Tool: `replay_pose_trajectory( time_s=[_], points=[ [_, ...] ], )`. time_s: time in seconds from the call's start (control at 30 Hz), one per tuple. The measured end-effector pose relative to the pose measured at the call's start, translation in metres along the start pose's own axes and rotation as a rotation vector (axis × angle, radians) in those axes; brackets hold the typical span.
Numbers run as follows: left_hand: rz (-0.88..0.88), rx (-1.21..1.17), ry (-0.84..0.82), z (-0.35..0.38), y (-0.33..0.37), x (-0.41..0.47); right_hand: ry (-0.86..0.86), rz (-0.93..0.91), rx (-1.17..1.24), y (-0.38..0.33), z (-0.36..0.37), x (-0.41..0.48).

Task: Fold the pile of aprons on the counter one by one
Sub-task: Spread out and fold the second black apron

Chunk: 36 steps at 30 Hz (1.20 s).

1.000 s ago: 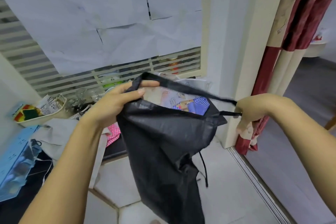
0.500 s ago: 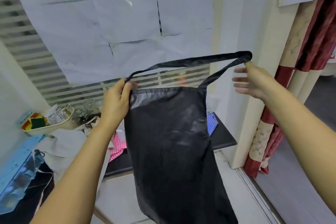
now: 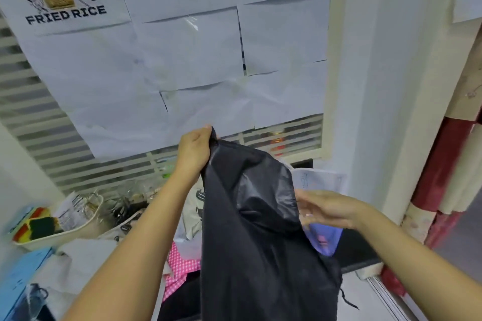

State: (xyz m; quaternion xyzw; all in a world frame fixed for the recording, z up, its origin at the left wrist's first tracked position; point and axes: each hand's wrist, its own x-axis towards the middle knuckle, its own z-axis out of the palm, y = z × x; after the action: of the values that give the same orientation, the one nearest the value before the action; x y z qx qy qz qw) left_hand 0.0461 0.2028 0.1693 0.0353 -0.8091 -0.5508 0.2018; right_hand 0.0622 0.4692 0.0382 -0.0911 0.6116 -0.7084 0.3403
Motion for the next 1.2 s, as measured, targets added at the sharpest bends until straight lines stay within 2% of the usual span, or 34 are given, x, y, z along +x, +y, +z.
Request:
replay_pose_trajectory(
  time_s=[0.1,0.2,0.33,0.4,0.47,0.63,0.77,0.9,0.97,1.07,1.2],
  points=[
    [-0.045,-0.024,-0.067,0.008,-0.014,0.027,0.151,0.057,-0.404,-0.005,0.007,0.033],
    [-0.056,0.004,-0.142,-0.003,-0.03,0.059,0.429,0.059,-0.567,-0.014,-0.007,0.068],
    [-0.142,0.052,-0.342,-0.025,-0.059,0.1,0.547,0.086,-0.427,-0.034,-0.023,0.096],
    [-0.167,0.087,-0.481,-0.032,-0.074,0.115,0.605,0.034,-0.313,-0.046,-0.025,0.107],
    [-0.175,0.162,-0.547,-0.039,-0.085,0.137,0.633,-0.034,-0.26,-0.064,-0.025,0.121],
    [-0.196,0.396,-0.455,-0.044,-0.098,0.198,0.607,-0.034,-0.413,-0.112,-0.036,0.139],
    [-0.247,0.28,-0.387,-0.016,-0.096,0.228,0.733,-0.06,-0.428,-0.131,-0.056,0.167],
    [-0.166,0.437,-0.298,0.01,-0.101,0.252,0.853,-0.074,-0.44,-0.141,-0.09,0.201],
    [-0.144,0.468,-0.293,0.022,-0.107,0.256,0.837,0.04,-0.5,-0.137,-0.106,0.217],
    [-0.185,0.465,-0.409,0.04,-0.128,0.248,0.89,0.139,-0.502,-0.109,-0.124,0.236],
    [-0.367,0.442,-0.375,0.051,-0.183,0.218,0.937,0.155,-0.548,-0.066,-0.127,0.254]
  ],
)
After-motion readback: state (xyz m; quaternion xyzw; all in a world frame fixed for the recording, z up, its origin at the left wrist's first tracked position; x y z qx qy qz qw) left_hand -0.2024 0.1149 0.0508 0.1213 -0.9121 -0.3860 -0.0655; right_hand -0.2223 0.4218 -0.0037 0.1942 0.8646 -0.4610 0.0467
